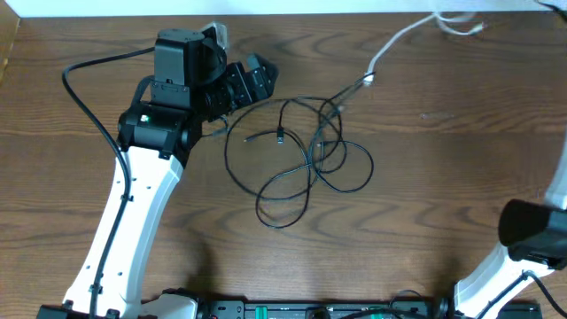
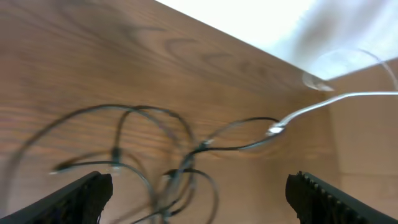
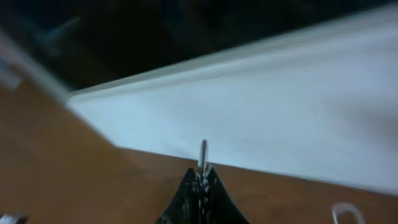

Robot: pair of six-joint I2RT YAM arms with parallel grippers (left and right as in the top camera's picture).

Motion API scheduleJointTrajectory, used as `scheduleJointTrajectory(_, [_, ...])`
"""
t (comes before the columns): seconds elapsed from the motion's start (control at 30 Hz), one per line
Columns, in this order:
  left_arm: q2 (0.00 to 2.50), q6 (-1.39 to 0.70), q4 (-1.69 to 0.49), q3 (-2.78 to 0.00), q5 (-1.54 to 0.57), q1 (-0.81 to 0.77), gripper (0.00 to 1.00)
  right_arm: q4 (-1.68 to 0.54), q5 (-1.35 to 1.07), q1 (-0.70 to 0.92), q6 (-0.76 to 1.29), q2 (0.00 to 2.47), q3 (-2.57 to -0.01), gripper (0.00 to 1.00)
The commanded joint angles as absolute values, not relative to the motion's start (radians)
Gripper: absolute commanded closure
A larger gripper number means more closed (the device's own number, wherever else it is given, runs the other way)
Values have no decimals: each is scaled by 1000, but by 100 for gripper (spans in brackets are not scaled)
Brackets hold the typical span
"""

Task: Untangle cables

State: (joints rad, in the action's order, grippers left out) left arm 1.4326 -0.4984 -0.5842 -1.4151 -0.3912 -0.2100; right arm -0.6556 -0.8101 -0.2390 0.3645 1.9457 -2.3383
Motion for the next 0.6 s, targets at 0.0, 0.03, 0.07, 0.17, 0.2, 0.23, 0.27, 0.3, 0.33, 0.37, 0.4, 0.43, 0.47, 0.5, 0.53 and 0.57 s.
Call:
scheduleJointTrajectory(0.0, [1424,-433,-610,-1426,-294,-205,5,-746,-754,-304,357,1951,-2342,99])
scheduleJointTrajectory(0.03, [1424,-429,-613,-1426,-294,-205,5,-792,-754,-300,327,1951,-2339,99])
scheduleJointTrajectory(0.07, [1424,-429,-614,-1426,-294,-205,5,-818,-754,-292,308,1952,-2336,99])
scheduleJointTrajectory(0.17, [1424,-430,-614,-1426,-294,-205,5,-944,-717,-215,175,1959,-2308,99])
scheduleJointTrajectory(0.2, [1424,-430,-617,-1426,-295,-206,5,-969,-693,-182,151,1965,-2297,99])
scheduleJointTrajectory(0.23, [1424,-429,-622,-1426,-294,-206,5,-986,-669,-134,125,1977,-2282,99])
scheduleJointTrajectory(0.27, [1424,-429,-630,-1426,-295,-206,5,-985,-653,-83,104,1988,-2266,99])
scheduleJointTrajectory(0.3, [1424,-429,-640,-1426,-294,-206,5,-978,-636,-53,99,1997,-2255,99])
scheduleJointTrajectory(0.33, [1424,-421,-654,-1426,-295,-206,5,-953,-594,7,99,2012,-2234,99])
scheduleJointTrajectory(0.37, [1424,-418,-663,-1426,-295,-206,5,-931,-555,46,100,2025,-2222,99])
scheduleJointTrajectory(0.4, [1424,-418,-676,-1426,-295,-206,5,-910,-525,79,101,2040,-2215,99])
scheduleJointTrajectory(0.43, [1424,-418,-684,-1426,-295,-206,5,-897,-504,100,104,2051,-2214,99])
scheduleJointTrajectory(0.47, [1424,-418,-689,-1426,-295,-206,5,-882,-471,124,108,2066,-2215,99])
scheduleJointTrajectory(0.5, [1424,-418,-694,-1426,-295,-206,5,-864,-431,144,108,2078,-2215,99])
scheduleJointTrajectory(0.53, [1424,-418,-696,-1426,-295,-206,5,-833,-315,180,115,2101,-2215,99])
scheduleJointTrajectory(0.57, [1424,-419,-696,-1426,-295,-206,5,-821,-252,190,123,2109,-2215,99])
